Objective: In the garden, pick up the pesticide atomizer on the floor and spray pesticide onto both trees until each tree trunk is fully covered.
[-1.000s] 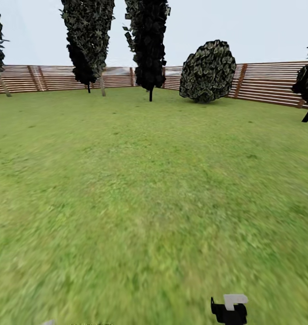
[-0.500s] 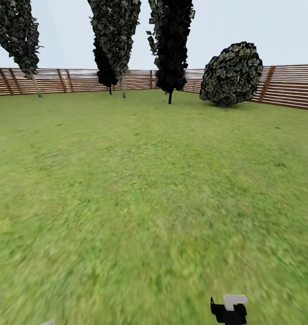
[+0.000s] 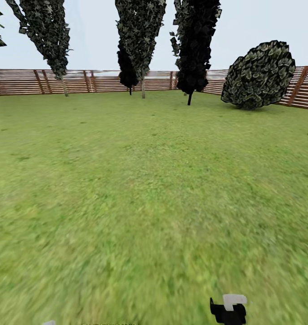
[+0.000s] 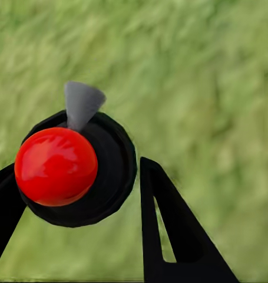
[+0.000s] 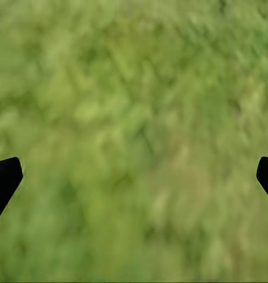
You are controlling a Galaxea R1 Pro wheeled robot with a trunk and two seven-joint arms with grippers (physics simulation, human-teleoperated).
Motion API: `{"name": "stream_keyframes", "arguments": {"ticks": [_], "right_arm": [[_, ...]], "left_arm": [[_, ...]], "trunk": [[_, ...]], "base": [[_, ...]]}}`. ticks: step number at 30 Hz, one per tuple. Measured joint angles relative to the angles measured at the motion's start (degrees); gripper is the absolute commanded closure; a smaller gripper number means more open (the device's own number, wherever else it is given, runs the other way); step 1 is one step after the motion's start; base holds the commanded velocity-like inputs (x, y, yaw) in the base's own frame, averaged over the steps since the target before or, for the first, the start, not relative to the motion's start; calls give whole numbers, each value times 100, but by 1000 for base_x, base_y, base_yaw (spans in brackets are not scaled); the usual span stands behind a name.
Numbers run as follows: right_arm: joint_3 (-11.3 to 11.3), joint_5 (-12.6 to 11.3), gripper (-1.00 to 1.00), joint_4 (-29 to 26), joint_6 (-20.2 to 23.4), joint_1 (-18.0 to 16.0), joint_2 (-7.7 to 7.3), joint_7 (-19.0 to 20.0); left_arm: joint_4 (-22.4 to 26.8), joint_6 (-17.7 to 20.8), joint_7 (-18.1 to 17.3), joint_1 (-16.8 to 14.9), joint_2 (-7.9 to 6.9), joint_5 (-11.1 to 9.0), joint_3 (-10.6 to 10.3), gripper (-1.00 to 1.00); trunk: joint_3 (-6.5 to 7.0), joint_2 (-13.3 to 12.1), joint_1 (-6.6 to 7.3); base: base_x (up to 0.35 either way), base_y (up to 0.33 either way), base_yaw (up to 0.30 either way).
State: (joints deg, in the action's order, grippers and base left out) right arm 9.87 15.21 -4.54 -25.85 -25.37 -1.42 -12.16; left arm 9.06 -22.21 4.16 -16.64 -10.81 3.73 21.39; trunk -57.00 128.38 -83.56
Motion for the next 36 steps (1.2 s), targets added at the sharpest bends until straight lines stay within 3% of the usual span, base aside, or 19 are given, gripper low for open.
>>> {"name": "stream_keyframes", "arguments": {"ticks": [11,36], "right_arm": [[0,1,-100,0,2,1,1,8],[0,8,-100,3,2,1,0,9]], "left_arm": [[-98,-1,17,0,0,-8,9,100],[-106,-10,19,0,0,-10,9,100]], "trunk": [[0,0,3],[0,0,0]], "base": [[182,146,282],[122,288,282]]}}
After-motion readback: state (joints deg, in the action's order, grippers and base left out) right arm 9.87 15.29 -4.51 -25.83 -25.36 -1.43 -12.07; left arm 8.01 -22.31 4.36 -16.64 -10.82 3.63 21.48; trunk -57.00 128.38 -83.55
